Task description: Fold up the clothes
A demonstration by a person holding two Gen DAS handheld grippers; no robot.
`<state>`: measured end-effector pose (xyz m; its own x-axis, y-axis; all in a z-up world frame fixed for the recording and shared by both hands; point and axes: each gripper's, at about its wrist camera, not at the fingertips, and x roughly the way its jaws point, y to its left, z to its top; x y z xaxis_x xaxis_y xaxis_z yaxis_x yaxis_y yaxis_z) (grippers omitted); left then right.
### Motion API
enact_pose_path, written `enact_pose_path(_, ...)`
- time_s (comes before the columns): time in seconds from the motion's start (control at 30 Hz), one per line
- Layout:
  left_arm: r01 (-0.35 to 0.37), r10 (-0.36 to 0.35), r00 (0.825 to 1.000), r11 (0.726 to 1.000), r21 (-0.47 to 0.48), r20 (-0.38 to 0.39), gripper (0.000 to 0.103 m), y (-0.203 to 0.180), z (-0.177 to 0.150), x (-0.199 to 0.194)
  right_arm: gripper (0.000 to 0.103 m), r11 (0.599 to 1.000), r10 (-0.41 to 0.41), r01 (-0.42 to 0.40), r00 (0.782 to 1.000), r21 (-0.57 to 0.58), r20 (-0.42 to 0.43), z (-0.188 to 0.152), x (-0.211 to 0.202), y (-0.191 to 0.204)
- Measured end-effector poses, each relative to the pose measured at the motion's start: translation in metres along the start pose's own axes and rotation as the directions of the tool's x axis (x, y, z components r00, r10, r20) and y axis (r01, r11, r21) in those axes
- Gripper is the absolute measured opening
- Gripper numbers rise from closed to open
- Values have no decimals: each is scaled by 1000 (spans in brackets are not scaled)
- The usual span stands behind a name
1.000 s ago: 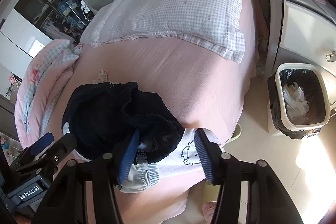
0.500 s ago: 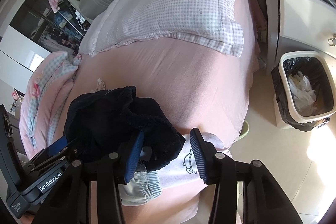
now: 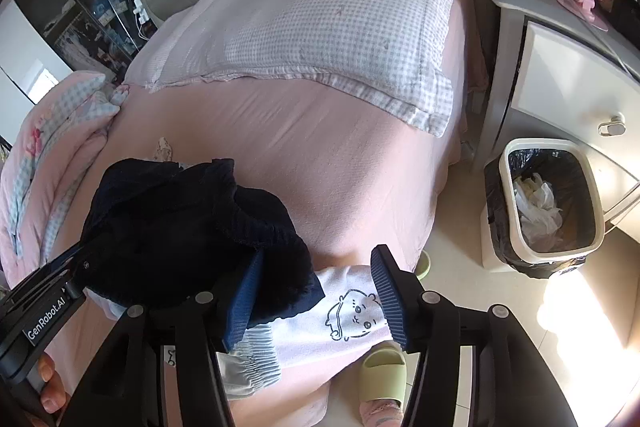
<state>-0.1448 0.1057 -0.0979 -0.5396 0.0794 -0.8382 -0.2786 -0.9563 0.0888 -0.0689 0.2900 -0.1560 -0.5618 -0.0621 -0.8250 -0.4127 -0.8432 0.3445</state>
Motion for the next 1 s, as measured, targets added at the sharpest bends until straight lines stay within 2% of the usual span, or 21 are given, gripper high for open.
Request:
enact_pose_path(0.23,-7,4,1000,996,-92,-30,28,16,-18,-13,62,997,54,-53,999,61,-8,-1,6,-8)
enact_pose_path(0.33,-44,42,999,993,-114,-26,28,22,-26,-20,62,998,64,-64,998,28,-2,-2,1,-1)
enact_pose_path(0.5,-48,42,998,982,-183,-38,28,40,-34,-29,62,991,121,-118,992,-69,33,-5,-16,17)
enact_pose_path(0.7,-57,47,998,973,-222,-51,28,53,-43,-36,62,981,115,-104,992,-165,57,-10,-25,39)
enact_pose_path(1.0,-46,32,997,973,-227,-65,28,57,-53,-39,63,977,132,-123,990,-175,43,-15,-19,52)
